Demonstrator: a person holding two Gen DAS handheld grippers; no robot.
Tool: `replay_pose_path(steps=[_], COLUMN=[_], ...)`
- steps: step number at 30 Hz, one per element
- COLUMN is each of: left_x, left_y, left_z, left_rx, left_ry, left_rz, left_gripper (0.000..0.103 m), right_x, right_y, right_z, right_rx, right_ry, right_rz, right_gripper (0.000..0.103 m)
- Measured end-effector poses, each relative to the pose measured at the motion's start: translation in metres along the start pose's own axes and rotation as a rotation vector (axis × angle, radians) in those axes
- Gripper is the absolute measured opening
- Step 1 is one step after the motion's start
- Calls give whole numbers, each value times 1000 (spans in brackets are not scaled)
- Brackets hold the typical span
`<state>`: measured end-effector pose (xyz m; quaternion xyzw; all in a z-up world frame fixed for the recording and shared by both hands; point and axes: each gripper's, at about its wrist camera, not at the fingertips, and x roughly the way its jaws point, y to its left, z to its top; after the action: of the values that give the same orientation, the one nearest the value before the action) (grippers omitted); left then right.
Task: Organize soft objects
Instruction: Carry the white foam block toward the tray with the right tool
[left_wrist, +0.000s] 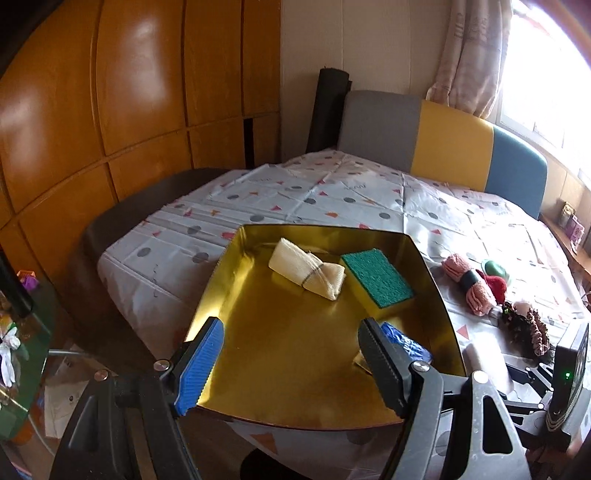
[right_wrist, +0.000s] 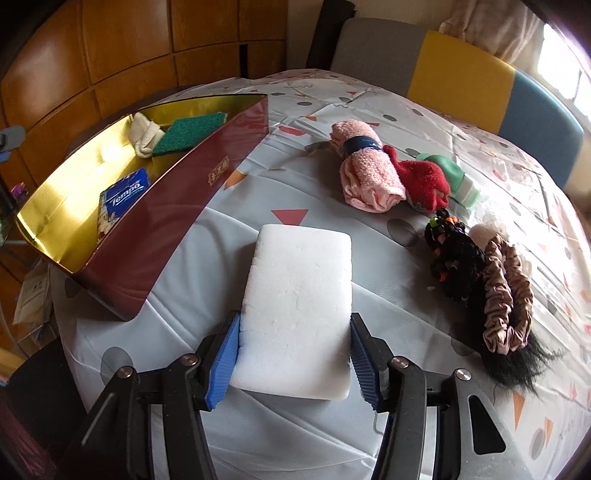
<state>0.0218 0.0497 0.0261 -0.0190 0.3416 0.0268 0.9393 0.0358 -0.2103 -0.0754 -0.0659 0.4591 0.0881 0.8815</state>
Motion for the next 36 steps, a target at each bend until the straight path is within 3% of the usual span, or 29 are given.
replay_pose_path(steps=[16, 25, 32, 36], left_x=[1, 9, 11, 12], left_y=[17, 23, 26, 30], left_z=[-11, -15, -15, -16], left_rx=[-12, -28, -33, -38], left_ry=[11, 49, 54, 60], left_rz=[-30, -27, -24, -20], left_gripper=[82, 82, 82, 82], right_x=[-6, -33, -59, -60], right_y=[-5, -18, 2, 25], right_z=[5, 19, 46, 60], right_rx=[170, 244, 205, 164], right_ry=[48, 2, -72, -70], right_rz=[-60, -66, -16, 47], right_gripper=[55, 55, 55, 55])
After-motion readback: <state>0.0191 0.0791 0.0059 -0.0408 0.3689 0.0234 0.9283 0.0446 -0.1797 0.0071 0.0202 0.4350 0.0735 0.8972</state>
